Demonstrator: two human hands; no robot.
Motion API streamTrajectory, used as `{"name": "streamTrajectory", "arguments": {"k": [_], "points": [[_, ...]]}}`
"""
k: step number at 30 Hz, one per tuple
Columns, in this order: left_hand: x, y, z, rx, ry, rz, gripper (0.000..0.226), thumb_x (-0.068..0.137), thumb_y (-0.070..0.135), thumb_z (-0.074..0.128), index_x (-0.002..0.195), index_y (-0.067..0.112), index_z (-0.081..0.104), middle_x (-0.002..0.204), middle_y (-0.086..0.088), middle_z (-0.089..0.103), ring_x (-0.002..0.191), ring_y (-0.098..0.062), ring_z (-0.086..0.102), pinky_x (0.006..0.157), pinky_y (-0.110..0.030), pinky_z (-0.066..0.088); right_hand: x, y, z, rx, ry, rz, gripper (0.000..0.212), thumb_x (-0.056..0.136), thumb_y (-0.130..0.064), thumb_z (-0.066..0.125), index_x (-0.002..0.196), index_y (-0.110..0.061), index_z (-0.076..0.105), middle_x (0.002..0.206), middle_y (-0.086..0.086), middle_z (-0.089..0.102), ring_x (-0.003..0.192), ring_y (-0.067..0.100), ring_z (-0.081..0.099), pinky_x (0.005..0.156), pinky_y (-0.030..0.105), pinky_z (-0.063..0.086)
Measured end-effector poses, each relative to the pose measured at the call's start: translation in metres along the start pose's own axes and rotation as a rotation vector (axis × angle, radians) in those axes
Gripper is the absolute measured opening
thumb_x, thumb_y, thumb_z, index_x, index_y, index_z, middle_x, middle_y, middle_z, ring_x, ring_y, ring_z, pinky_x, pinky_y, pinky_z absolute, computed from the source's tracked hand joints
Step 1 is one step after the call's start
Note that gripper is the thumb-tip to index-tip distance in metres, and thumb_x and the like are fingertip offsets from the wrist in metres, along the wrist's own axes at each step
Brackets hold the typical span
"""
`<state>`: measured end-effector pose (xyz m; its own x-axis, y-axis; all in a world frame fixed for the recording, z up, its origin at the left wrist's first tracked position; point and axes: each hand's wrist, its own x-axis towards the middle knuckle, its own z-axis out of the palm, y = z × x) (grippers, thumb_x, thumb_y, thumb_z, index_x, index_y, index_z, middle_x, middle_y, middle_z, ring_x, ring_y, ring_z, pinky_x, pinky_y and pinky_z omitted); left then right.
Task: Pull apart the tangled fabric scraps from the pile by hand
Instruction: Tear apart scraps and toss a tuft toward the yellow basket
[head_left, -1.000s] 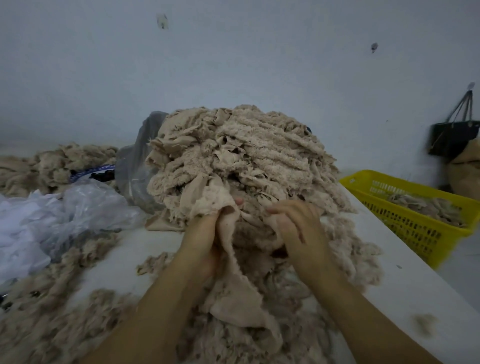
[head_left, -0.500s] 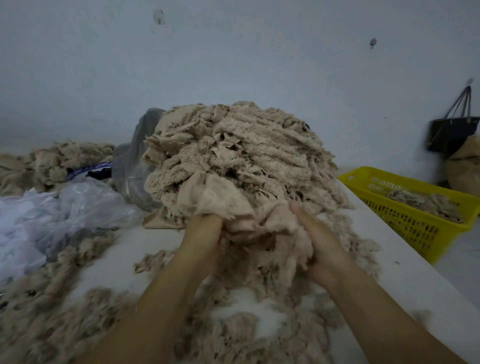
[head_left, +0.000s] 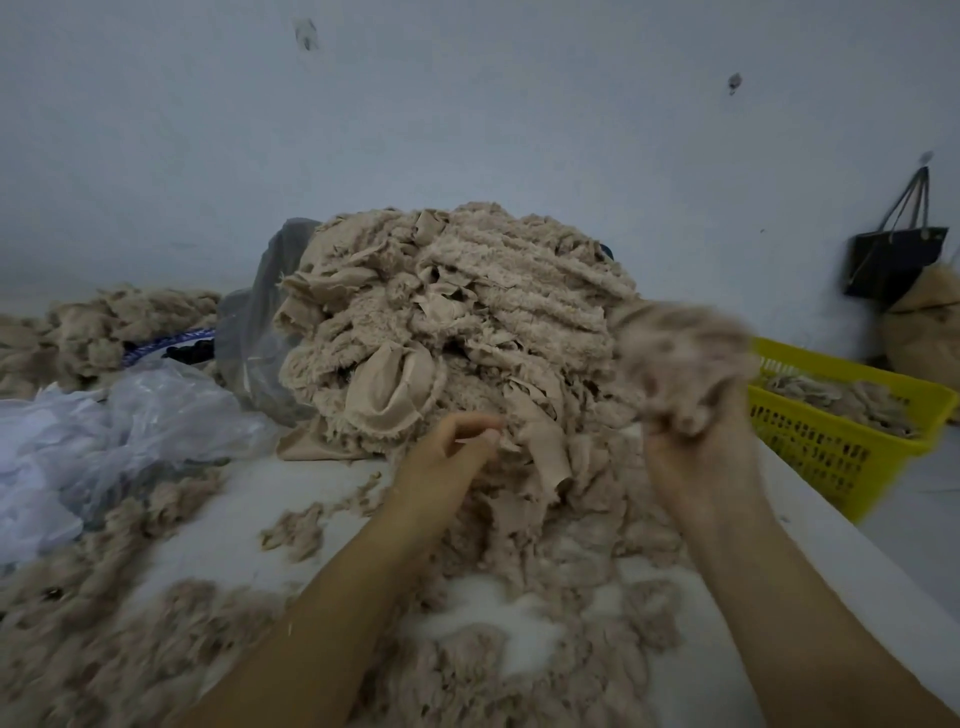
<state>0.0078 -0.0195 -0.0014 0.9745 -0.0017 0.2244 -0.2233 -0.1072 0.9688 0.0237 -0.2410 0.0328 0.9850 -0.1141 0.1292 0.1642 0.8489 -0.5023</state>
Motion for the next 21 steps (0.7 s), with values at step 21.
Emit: {"name": "streamTrajectory", "arguments": {"k": [21], "points": [[0.002, 0.004, 0.002, -0.523, 0.031, -0.371, 0.026, 0.099, 0.027, 0.056, 0.107, 0.003, 0.064, 0.096, -0.011, 0.074, 0.089, -0.023, 0.071, 0.077, -0.033, 0.057, -0.036, 0.079, 0.004, -1.753, -0.703, -0.246, 0.024, 0.096, -0.050, 0.053, 0.085, -0.030, 0.043, 0.074, -0.006, 0.056, 0.063, 0.007, 0.051, 0.052, 0.021, 0.034]]}}
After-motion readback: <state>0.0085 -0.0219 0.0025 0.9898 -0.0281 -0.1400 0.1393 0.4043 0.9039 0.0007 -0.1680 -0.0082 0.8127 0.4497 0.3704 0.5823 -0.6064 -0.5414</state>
